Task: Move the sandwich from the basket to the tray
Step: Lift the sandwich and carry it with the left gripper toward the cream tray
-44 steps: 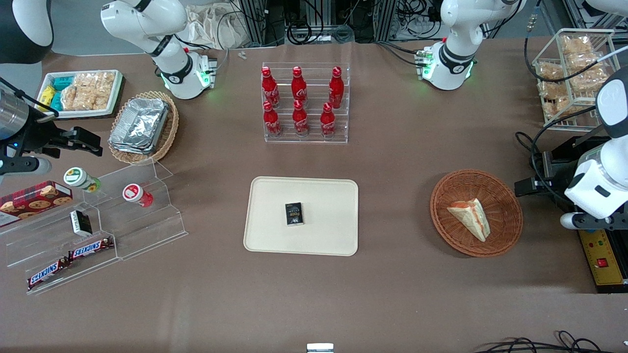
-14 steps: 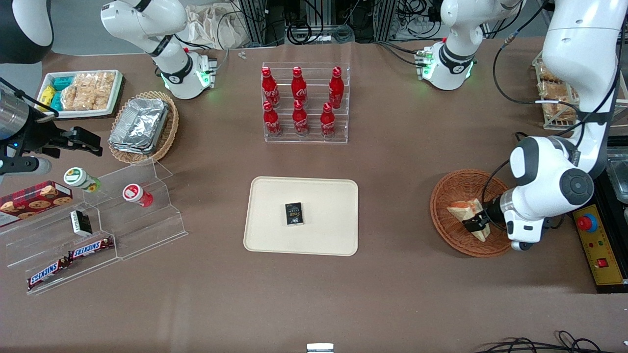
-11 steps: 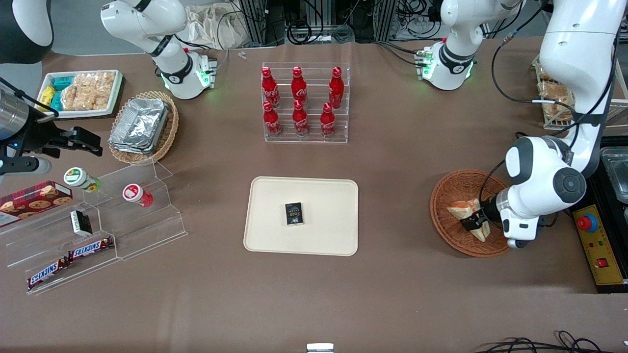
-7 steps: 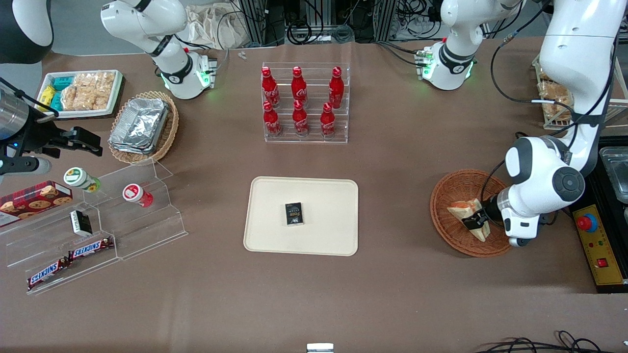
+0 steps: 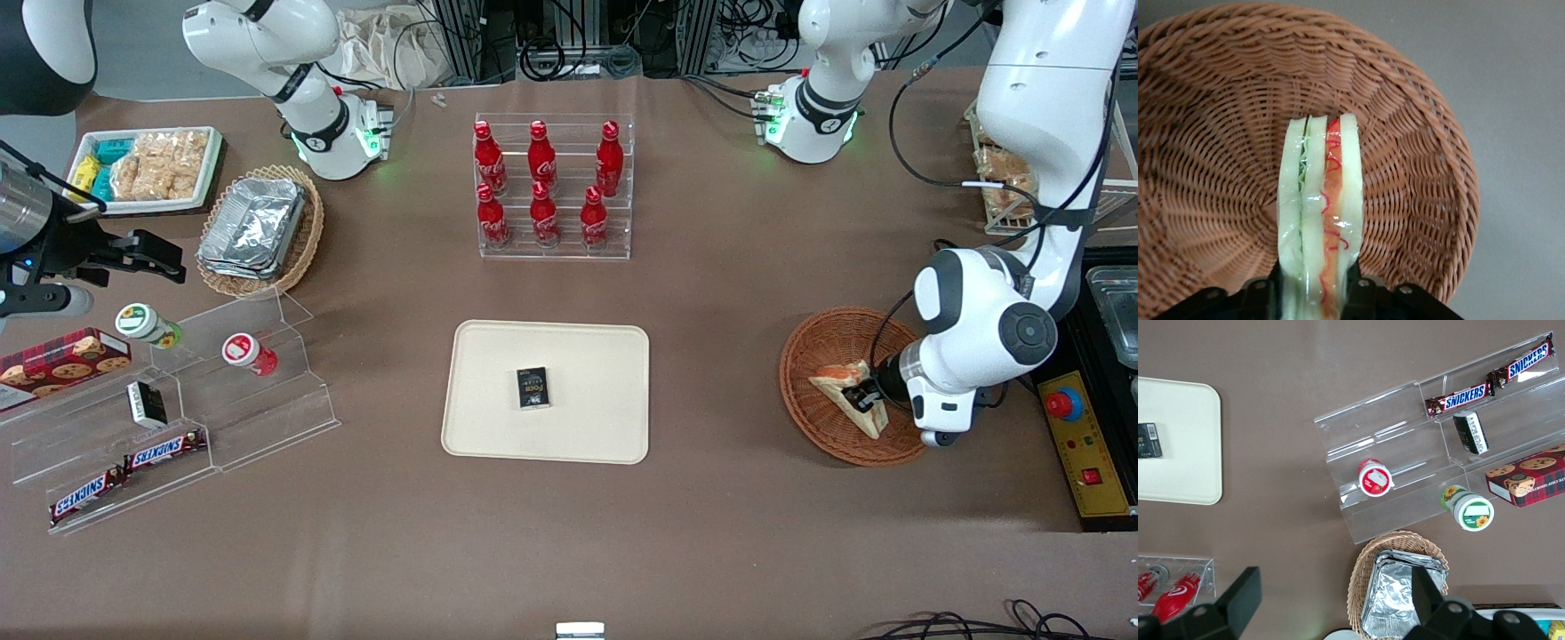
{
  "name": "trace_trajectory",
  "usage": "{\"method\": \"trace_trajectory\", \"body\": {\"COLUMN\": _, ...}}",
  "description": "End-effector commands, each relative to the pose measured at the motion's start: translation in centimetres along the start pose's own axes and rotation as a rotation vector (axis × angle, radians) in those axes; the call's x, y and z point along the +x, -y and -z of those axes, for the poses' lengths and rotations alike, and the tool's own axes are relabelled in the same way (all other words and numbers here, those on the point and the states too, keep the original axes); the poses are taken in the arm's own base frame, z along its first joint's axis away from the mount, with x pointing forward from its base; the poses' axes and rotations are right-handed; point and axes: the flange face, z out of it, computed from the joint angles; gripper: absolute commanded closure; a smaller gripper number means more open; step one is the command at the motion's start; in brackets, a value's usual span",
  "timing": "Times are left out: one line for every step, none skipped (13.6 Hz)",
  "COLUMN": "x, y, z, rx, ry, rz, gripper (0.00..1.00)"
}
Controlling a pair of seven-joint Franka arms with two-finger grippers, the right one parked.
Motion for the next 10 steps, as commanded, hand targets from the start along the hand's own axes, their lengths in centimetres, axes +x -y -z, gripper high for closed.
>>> {"method": "trace_trajectory", "body": {"x": -1.1, "y": -0.7, "z": 4.4, "rx": 0.032, "ry": 0.015, "rz": -0.002, "gripper": 1.00}}
{"method": "trace_trajectory", "body": {"x": -1.9, "y": -1.8, "z": 6.1, "rx": 0.031, "ry": 0.023, "rz": -0.017, "gripper": 1.00}}
{"method": "trace_trajectory", "body": {"x": -2.5, "y": -2.8, "z": 8.1, "rx": 0.026, "ry": 0.026, "rz": -0.029, "gripper": 1.00}}
{"method": "trace_trajectory", "body": {"x": -3.2, "y": -3.8, "z": 10.0, "rx": 0.029, "ry": 0.033, "rz": -0.030, "gripper": 1.00}}
{"method": "trace_trajectory", "body": {"x": -4.0, "y": -5.0, "z": 12.1, "rx": 0.023, "ry": 0.035, "rz": -0.040, "gripper": 1.00}}
{"method": "trace_trajectory", "body": {"x": -5.1, "y": -6.5, "z": 13.8, "rx": 0.019, "ry": 0.039, "rz": -0.067, "gripper": 1.00}}
{"method": "trace_trajectory", "body": {"x": -6.1, "y": -7.8, "z": 15.6, "rx": 0.012, "ry": 0.041, "rz": -0.097, "gripper": 1.00}}
{"method": "trace_trajectory", "body": {"x": -7.3, "y": -9.3, "z": 17.0, "rx": 0.002, "ry": 0.044, "rz": -0.129, "gripper": 1.00}}
{"method": "trace_trajectory", "body": {"x": -8.4, "y": -10.4, "z": 17.8, "rx": -0.009, "ry": 0.038, "rz": -0.158, "gripper": 1.00}}
{"method": "trace_trajectory", "body": {"x": -10.0, "y": -11.9, "z": 18.1, "rx": -0.015, "ry": 0.031, "rz": -0.197, "gripper": 1.00}}
